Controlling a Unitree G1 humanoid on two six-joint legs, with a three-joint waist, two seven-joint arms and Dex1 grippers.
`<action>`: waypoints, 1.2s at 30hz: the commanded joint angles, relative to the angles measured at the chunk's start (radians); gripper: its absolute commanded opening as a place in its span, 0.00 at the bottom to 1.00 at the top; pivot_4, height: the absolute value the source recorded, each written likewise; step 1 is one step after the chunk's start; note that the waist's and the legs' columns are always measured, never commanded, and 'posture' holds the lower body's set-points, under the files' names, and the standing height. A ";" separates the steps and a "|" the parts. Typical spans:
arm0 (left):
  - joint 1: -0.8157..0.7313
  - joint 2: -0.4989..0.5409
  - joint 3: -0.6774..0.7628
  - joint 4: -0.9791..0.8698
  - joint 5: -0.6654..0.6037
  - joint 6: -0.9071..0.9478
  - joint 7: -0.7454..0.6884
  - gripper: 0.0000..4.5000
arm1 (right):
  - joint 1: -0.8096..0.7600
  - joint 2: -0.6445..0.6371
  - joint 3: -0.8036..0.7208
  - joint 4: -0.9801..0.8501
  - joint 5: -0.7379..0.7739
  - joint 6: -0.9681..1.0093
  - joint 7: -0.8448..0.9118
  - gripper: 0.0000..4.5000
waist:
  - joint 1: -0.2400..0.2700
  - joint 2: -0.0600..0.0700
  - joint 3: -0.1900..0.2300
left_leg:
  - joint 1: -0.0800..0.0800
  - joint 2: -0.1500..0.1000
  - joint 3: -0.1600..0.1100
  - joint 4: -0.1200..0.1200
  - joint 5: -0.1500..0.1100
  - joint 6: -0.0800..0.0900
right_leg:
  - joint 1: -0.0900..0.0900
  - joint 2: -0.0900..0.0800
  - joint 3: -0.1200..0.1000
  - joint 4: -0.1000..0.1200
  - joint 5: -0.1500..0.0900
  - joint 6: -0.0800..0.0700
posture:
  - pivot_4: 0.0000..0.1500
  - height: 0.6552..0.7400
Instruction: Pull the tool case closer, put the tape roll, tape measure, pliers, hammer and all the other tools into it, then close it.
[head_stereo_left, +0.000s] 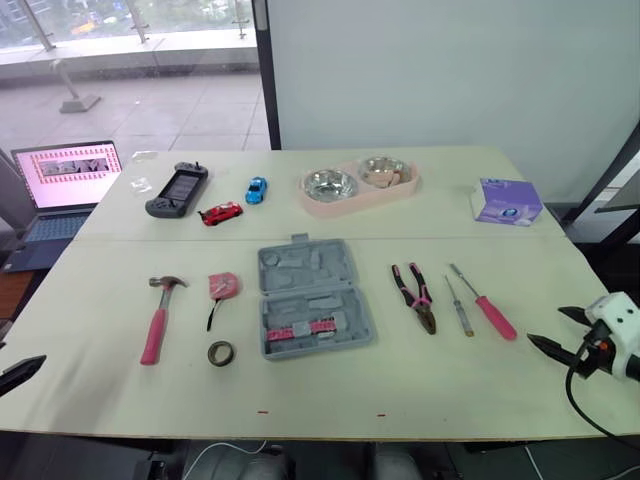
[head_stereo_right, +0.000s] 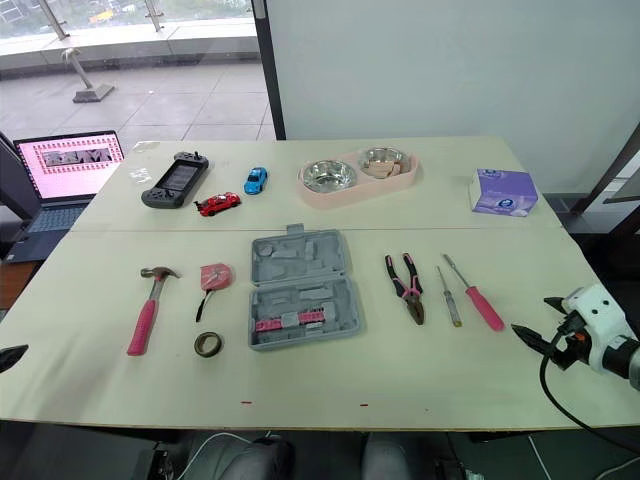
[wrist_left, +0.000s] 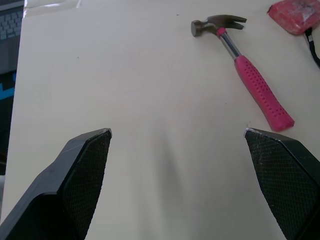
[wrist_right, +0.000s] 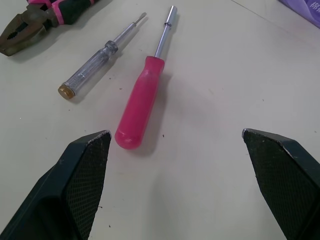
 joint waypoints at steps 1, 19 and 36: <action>0.010 0.037 0.009 -0.017 0.015 -0.021 0.005 0.99 | 0.005 0.001 -0.040 -0.039 0.018 0.003 -0.012 1.00 | 0.000 0.000 0.000 | 0.000 0.000 0.000 0.000 0.000 0.000 | 0.000 0.000 0.000 0.000 0.000 0.000 | 1.00 0.95; 0.001 -0.042 -0.031 -0.211 -0.008 0.065 0.060 0.99 | 0.006 0.050 0.013 -0.331 0.061 0.181 -0.070 1.00 | 0.001 0.001 0.000 | 0.000 0.001 0.000 0.000 0.000 0.000 | 0.000 0.000 0.000 0.000 0.000 0.000 | 1.00 0.95; -0.418 -0.382 -0.587 -0.387 0.151 0.126 0.203 0.00 | -0.534 0.273 0.575 -0.319 -0.230 0.376 -0.151 0.00 | -0.003 -0.001 0.000 | -0.002 0.001 0.001 0.001 0.001 -0.001 | -0.003 0.001 0.001 -0.001 0.005 0.001 | 1.00 0.95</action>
